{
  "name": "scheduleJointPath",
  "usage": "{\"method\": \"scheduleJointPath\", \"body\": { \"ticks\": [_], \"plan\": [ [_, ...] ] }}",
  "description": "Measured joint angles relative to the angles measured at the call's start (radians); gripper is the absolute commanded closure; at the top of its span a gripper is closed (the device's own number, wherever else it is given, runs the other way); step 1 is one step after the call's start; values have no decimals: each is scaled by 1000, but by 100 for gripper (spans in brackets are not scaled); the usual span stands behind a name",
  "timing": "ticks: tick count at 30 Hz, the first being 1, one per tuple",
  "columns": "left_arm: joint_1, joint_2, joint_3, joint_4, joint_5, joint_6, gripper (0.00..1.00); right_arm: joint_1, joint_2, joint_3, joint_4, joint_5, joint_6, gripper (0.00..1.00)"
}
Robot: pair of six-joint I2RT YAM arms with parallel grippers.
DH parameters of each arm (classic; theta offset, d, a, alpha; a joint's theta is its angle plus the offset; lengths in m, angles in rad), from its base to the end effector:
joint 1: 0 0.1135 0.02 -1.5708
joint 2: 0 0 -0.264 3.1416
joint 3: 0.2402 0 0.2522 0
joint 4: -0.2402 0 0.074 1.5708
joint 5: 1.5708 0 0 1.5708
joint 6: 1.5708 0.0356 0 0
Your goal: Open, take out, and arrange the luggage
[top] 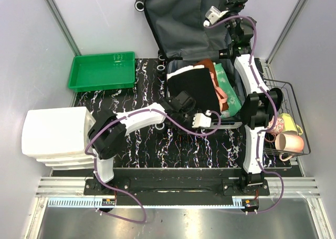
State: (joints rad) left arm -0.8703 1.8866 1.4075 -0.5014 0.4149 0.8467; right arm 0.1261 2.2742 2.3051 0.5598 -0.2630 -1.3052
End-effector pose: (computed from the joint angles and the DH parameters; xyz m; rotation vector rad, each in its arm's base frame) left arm 0.2510 -0.3199 0.2162 2.0026 1.5173 -0.5367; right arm 0.5184 0.0751 0.4427 -0.8562 0.6011 -0.9466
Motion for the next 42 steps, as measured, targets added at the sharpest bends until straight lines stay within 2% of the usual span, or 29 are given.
{"method": "scheduleJointPath", "body": {
  "ticks": [3,5,6,7,14,19,23,30,35,37,42],
  "plan": [
    [-5,-3,11,1,8,-40,20,-1,-37,-95,15,0,17,21],
    [15,-14,25,-1,20,-77,11,-1,-72,-181,22,-1,24,19],
    [34,-27,34,0,26,-97,10,-1,-96,-235,22,-1,29,18],
    [55,-43,43,0,32,-115,1,-1,-121,-288,24,-1,34,17],
    [277,-242,121,37,52,-351,1,-2,-317,-602,-4,10,108,11],
    [485,-287,188,38,49,-487,1,-2,-483,-711,-109,31,229,10],
    [647,-190,243,-11,26,-542,4,-2,-621,-771,-224,30,345,10],
    [845,181,480,-109,-27,-687,7,0,-777,-905,-352,-6,490,11],
    [903,355,600,-134,-90,-747,16,0,-779,-953,-439,-11,546,11],
    [912,392,620,-132,-117,-758,18,0,-779,-966,-456,-12,555,11],
    [912,428,608,-126,-129,-787,29,0,-779,-974,-479,-12,566,11]
  ]
}}
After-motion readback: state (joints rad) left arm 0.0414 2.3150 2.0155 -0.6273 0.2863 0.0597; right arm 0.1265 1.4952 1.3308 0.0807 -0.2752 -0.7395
